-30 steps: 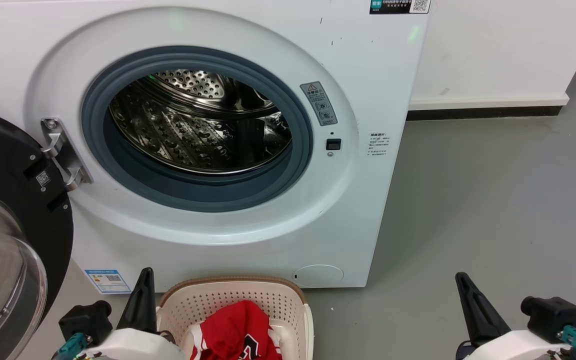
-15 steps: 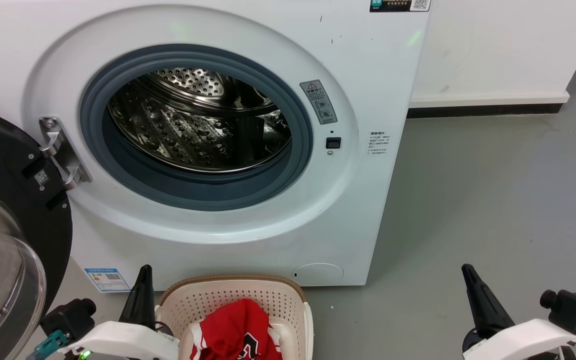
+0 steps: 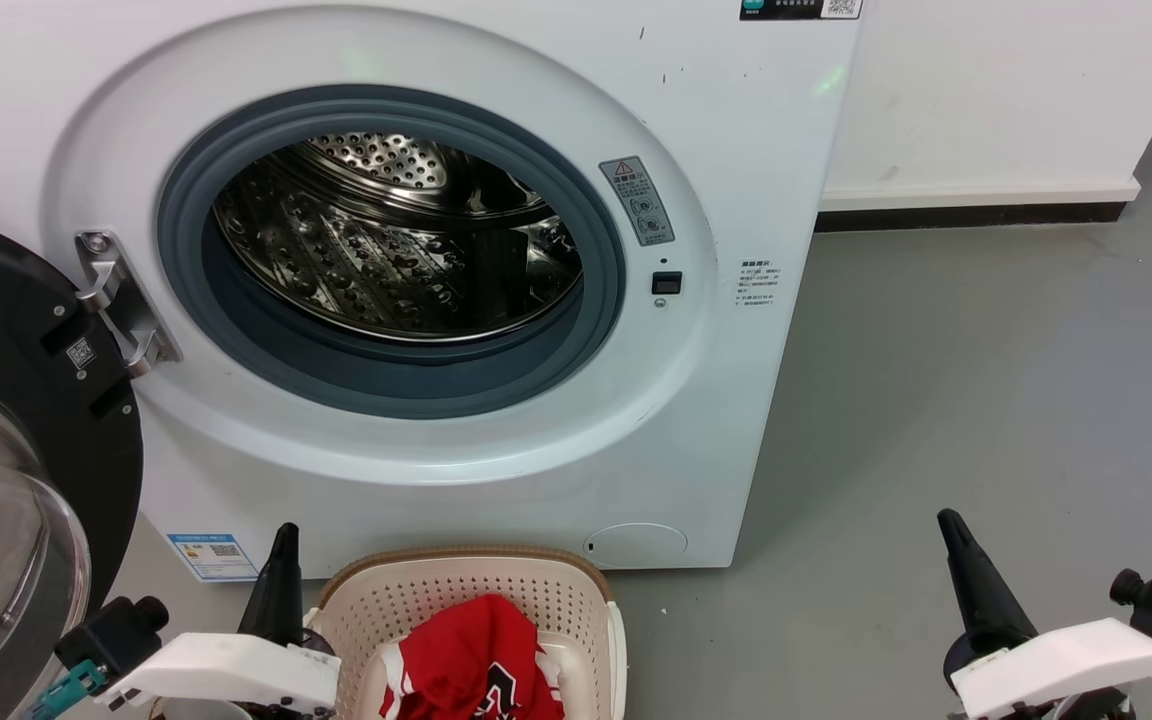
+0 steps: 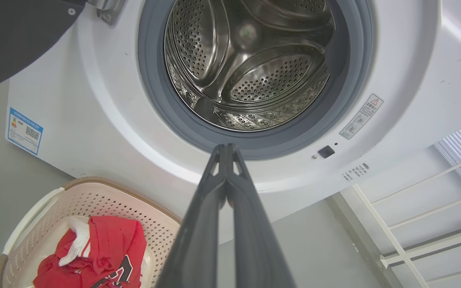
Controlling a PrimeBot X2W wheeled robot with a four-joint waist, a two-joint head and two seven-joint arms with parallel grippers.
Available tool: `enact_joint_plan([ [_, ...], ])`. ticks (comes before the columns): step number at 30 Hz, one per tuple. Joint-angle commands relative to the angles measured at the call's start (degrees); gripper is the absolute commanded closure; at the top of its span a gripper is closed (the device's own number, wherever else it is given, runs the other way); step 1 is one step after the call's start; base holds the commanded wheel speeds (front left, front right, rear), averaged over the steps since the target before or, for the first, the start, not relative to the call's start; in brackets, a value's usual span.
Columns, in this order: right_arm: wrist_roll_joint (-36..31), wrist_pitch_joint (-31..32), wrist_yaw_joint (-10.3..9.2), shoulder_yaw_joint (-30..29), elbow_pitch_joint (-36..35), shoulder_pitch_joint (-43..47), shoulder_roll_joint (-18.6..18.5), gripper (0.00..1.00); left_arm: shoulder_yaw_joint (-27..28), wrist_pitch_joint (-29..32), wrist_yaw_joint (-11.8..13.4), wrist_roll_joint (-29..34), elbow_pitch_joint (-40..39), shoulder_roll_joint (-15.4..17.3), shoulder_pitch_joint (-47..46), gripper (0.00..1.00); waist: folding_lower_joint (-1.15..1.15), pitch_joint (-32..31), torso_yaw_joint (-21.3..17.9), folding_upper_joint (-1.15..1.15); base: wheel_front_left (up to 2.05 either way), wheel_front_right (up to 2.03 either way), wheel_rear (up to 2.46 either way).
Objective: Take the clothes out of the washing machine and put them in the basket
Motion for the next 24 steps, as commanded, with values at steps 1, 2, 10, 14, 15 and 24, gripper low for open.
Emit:
enact_joint_plan([
  [1,2.01,0.17,0.00,-0.23,-0.13,-1.75,-0.42,1.00,0.23,0.33,-0.39,-1.93,-0.45,0.16,-1.87,1.00,0.00,0.03,0.00,0.00,0.00,0.00,0.00],
  [2,2.83,0.23,0.00,-0.30,0.00,-1.91,-0.43,1.00,0.28,0.52,-0.43,-2.71,-0.40,0.14,-1.96,1.00,0.00,0.06,0.00,0.00,0.00,0.00,0.00],
  [10,8.95,0.66,-0.01,-0.85,1.00,-2.82,-0.51,1.00,0.68,1.79,-0.59,-8.73,0.04,0.04,-2.50,1.00,0.00,0.25,-0.02,0.00,0.00,0.00,0.00],
  [14,11.82,0.88,-0.01,-1.13,1.51,-3.31,-0.54,1.00,0.89,2.40,-0.72,-11.56,0.24,0.00,-2.79,1.00,0.00,0.34,-0.03,0.00,0.00,0.00,0.00],
  [15,12.51,0.94,-0.01,-1.21,1.63,-3.39,-0.54,1.00,0.94,2.58,-0.75,-12.25,0.28,-0.01,-2.87,1.00,0.00,0.36,-0.04,0.00,0.00,0.00,0.00],
  [24,18.47,1.46,-0.01,-1.82,2.62,-4.36,-0.56,1.00,1.37,3.86,-0.93,-18.17,0.68,-0.11,-3.37,1.00,0.00,0.58,-0.06,0.00,0.00,0.00,0.00],
])
